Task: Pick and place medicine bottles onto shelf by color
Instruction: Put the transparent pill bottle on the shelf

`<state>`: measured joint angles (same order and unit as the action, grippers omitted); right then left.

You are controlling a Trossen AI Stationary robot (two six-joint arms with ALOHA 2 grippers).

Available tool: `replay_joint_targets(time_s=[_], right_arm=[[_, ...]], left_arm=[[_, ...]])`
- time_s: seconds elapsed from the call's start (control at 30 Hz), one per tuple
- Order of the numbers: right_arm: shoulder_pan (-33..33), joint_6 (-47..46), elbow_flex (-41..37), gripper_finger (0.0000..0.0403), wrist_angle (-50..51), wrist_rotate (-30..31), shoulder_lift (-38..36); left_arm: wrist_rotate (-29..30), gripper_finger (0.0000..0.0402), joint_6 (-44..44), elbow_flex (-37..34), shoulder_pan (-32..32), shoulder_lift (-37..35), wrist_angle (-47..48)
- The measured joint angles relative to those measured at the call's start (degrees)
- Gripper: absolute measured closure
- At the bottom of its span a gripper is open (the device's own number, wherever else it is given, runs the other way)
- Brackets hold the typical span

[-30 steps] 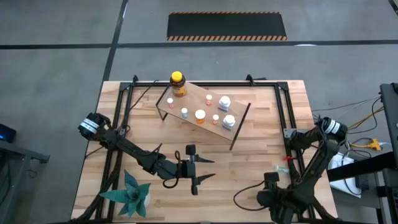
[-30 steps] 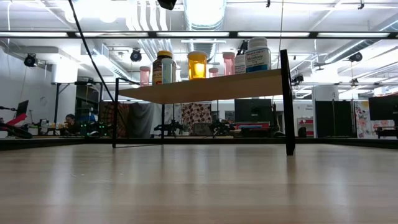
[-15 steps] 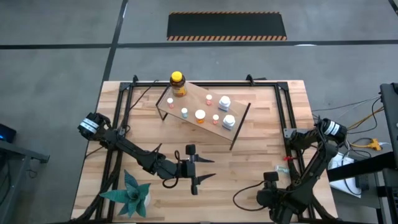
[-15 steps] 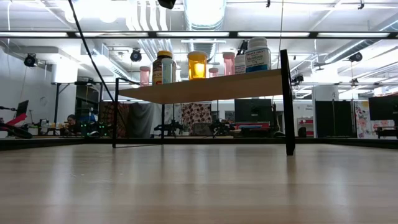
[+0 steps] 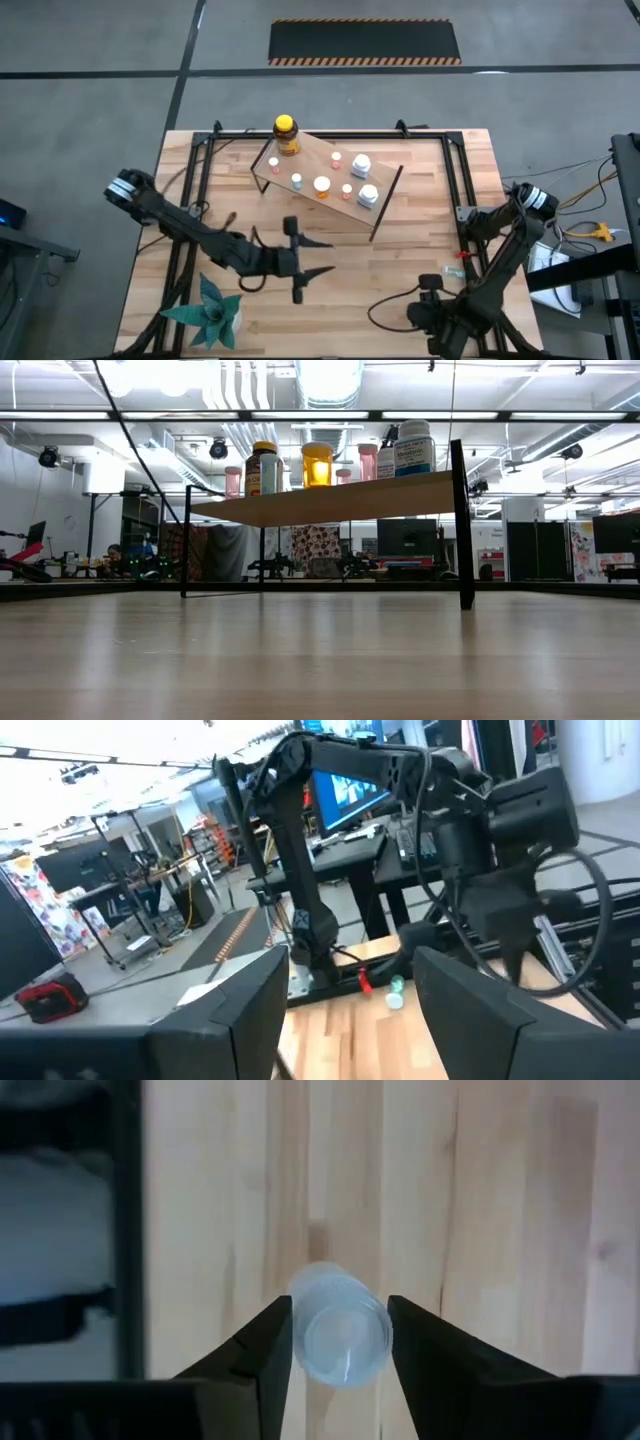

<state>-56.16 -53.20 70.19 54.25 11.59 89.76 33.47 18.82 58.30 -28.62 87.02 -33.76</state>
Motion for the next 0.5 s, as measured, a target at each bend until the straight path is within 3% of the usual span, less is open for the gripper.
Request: replay_joint_targets(time_s=[0.27, 0.5], right_arm=[[11.96, 15.1, 12.55, 0.0257, 4.28, 0.42, -3.05], [27.76, 31.01, 26.79, 0.0261, 15.49, 0.57, -3.5]], left_arm=[[0.16, 0.0202, 1.01, -0.59, -0.04, -9.7, 11.49], [0.19, 0.0202, -6.14, -0.69, -0.67, -11.15, 20.34]])
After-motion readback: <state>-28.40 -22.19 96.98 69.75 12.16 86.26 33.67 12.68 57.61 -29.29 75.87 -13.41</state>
